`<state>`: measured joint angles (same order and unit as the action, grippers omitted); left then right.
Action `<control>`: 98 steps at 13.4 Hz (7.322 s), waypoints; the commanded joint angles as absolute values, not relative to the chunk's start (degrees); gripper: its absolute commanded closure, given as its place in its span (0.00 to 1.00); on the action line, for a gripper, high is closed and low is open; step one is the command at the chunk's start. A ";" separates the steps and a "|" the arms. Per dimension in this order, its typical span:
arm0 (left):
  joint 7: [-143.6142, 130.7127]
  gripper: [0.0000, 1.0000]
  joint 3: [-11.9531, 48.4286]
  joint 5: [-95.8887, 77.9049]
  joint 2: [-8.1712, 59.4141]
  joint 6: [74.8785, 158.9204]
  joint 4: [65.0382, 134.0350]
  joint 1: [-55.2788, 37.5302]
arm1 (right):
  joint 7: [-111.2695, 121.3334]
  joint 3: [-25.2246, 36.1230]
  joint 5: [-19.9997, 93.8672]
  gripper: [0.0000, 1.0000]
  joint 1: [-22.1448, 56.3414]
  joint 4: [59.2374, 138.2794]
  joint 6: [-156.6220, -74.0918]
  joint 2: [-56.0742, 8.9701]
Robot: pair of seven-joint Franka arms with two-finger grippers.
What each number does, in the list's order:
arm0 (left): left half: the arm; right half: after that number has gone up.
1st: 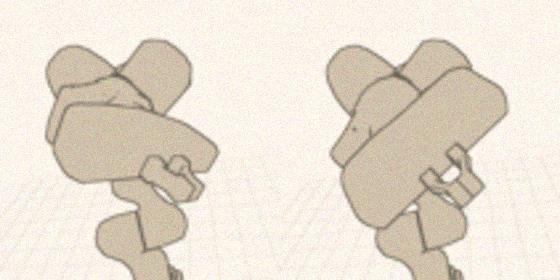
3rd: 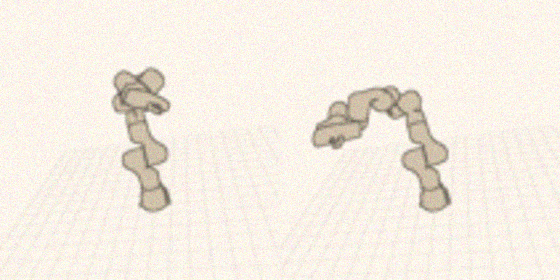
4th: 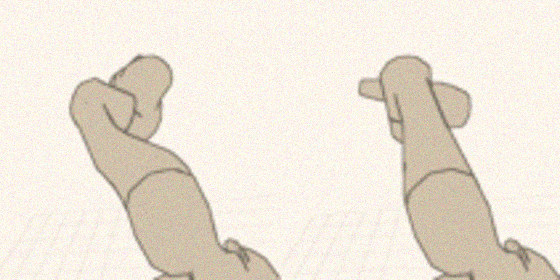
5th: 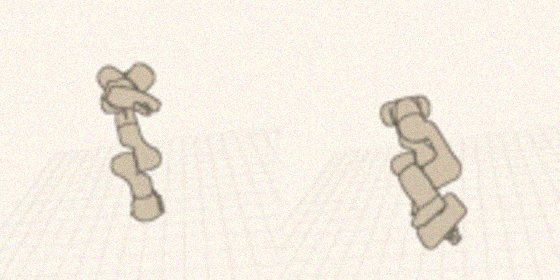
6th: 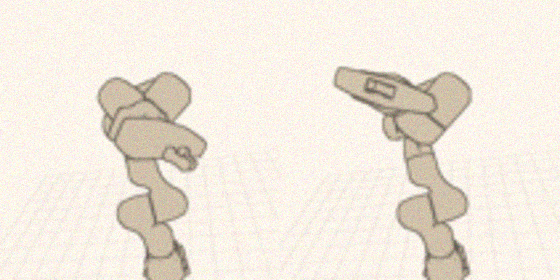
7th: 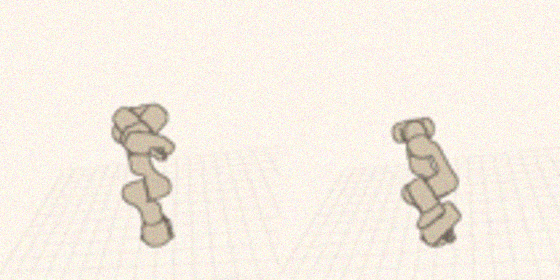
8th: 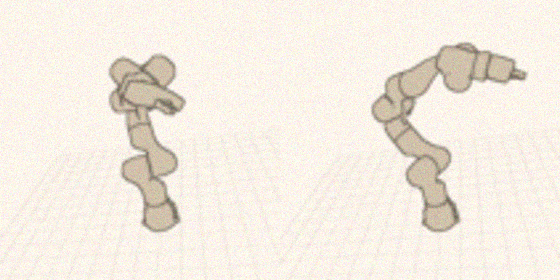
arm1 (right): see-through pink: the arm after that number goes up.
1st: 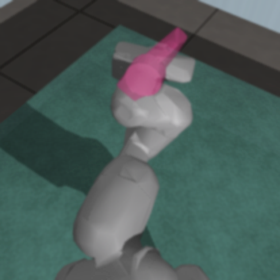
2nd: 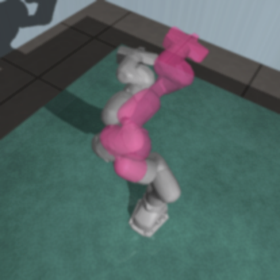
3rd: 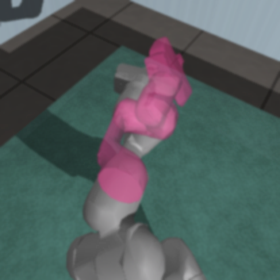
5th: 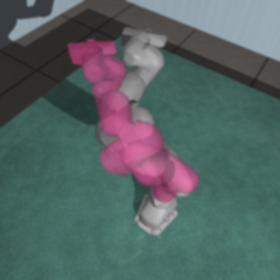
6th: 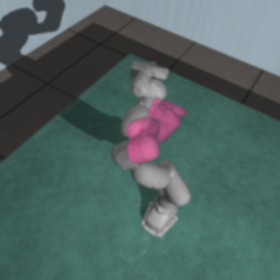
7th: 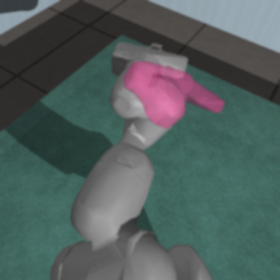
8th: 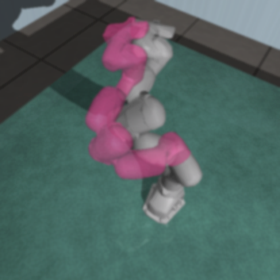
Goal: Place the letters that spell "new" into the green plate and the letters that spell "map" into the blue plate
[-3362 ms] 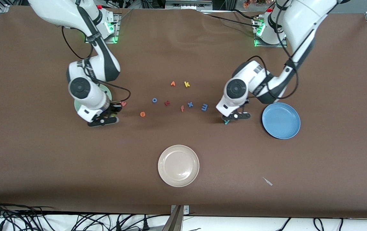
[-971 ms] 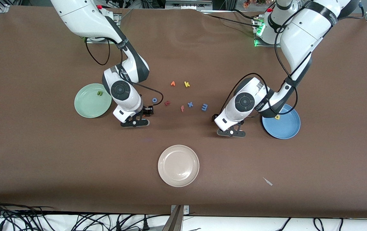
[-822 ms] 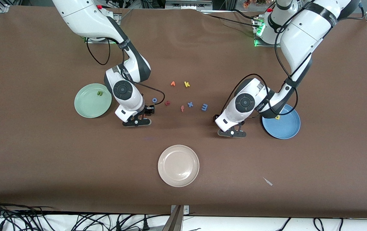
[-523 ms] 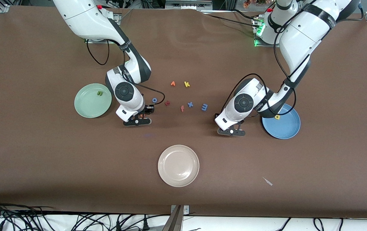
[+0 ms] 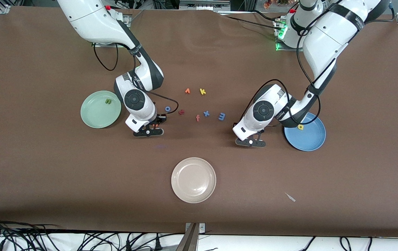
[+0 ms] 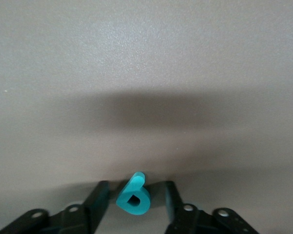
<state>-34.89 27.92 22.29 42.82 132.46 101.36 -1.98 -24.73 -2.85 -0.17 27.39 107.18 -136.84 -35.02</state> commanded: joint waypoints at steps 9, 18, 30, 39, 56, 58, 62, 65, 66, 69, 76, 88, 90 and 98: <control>-33.24 0.81 27.95 24.43 41.75 125.27 99.24 -0.79 | -8.47 5.79 -0.26 0.88 27.16 111.42 -122.87 -22.53; 2.77 0.82 28.57 23.37 39.02 107.49 95.18 14.57 | 17.67 23.81 0.35 0.87 27.16 139.36 -143.13 -12.92; -13.92 0.00 39.53 16.96 37.97 108.71 96.67 16.79 | 16.97 15.67 0.26 0.21 27.60 132.46 -139.48 -12.92; -44.19 0.00 41.14 32.59 42.53 126.82 102.39 0.54 | 49.45 9.40 0.09 0.23 27.60 132.10 -143.34 -14.32; -47.02 0.62 36.48 35.77 46.50 130.43 100.37 -5.63 | 52.21 4.75 0.26 0.33 27.69 133.07 -153.89 -21.00; -47.02 0.82 36.47 35.68 46.49 130.34 100.37 -5.63 | 52.29 4.75 0.26 0.34 27.69 133.76 -154.86 -21.18; -47.37 0.96 36.56 35.51 46.41 129.56 100.64 -5.36 | 52.47 4.75 0.18 0.47 27.69 134.82 -155.92 -21.09; -46.58 1.00 36.82 34.72 45.53 125.36 100.28 -4.40 | 52.56 4.75 0.18 0.80 27.69 134.82 -155.66 -20.74; -46.50 1.00 37.09 34.63 45.18 123.85 100.11 -3.70 | 52.30 4.75 0.18 0.83 27.69 134.74 -155.31 -20.22; -44.23 1.00 38.14 32.18 44.56 119.90 99.06 -1.76 | 51.95 5.18 0.18 0.87 27.60 134.30 -152.51 -16.45; -22.01 1.00 38.76 24.70 43.42 100.66 89.48 5.87 | 52.65 15.90 0.53 0.86 27.07 134.29 -146.06 -14.22; 8.53 0.00 32.43 29.27 42.98 93.09 88.16 18.62 | 29.14 15.56 0.53 0.00 26.98 129.23 -137.16 -9.06; 8.70 0.00 32.43 29.09 42.71 86.26 82.38 19.33 | 20.70 15.29 0.53 0.00 26.98 118.01 -121.63 -9.84; 7.47 0.00 32.44 22.26 39.29 80.32 76.90 27.32 | -1.05 1.61 0.53 0.00 7.69 93.01 -91.78 -6.78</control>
